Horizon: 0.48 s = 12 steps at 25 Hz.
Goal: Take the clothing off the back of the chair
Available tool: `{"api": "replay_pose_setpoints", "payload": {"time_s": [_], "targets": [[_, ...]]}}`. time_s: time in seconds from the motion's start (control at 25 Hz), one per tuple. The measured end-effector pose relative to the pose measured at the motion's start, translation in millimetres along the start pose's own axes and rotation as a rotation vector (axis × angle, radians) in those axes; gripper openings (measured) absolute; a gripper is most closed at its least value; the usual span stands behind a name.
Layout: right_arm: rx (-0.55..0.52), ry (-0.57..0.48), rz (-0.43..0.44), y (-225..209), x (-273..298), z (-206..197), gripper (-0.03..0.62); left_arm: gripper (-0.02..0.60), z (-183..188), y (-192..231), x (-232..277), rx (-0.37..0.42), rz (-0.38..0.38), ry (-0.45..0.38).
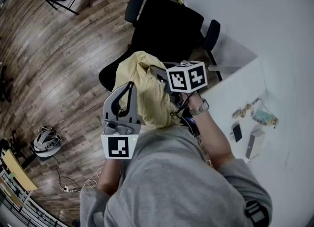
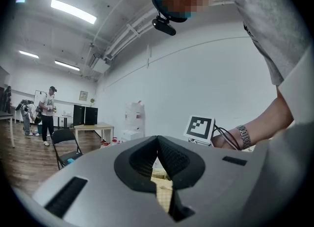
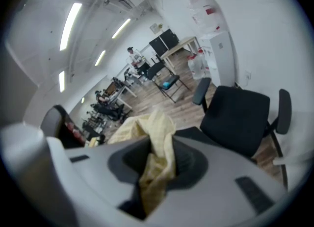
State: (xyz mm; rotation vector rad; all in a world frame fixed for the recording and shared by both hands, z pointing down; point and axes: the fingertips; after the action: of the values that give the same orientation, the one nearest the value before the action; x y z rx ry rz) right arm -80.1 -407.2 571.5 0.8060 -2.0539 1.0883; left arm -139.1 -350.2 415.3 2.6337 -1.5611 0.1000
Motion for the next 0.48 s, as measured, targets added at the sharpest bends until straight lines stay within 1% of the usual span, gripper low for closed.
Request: {"api": "replay_pose_setpoints", "payload": {"time_s": [0.12, 0.24, 0.48], "targets": [[-0.041, -0.033, -0.027, 1, -4, 4, 0.095, 0.032, 2, -1, -2, -0.001, 0.01, -0.012], [-0.079, -0.065, -0.051, 2, -8, 7, 0.092, 0.032, 3, -4, -6, 0.009, 0.017, -0.008], [-0.111, -0.123, -0.081, -1, -20, 9, 0.092, 0.032, 6, -15, -13, 0.02, 0.03, -0.009]]}}
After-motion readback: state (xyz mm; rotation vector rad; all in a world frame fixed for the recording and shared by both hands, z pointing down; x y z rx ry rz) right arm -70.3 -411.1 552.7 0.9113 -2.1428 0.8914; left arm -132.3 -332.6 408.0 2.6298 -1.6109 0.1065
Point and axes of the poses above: the fingertips, and each gripper's own axes: x forward along the fingers, y to its left, z out of its top, and after that the axes turned 10 degrees about -z, right-handed
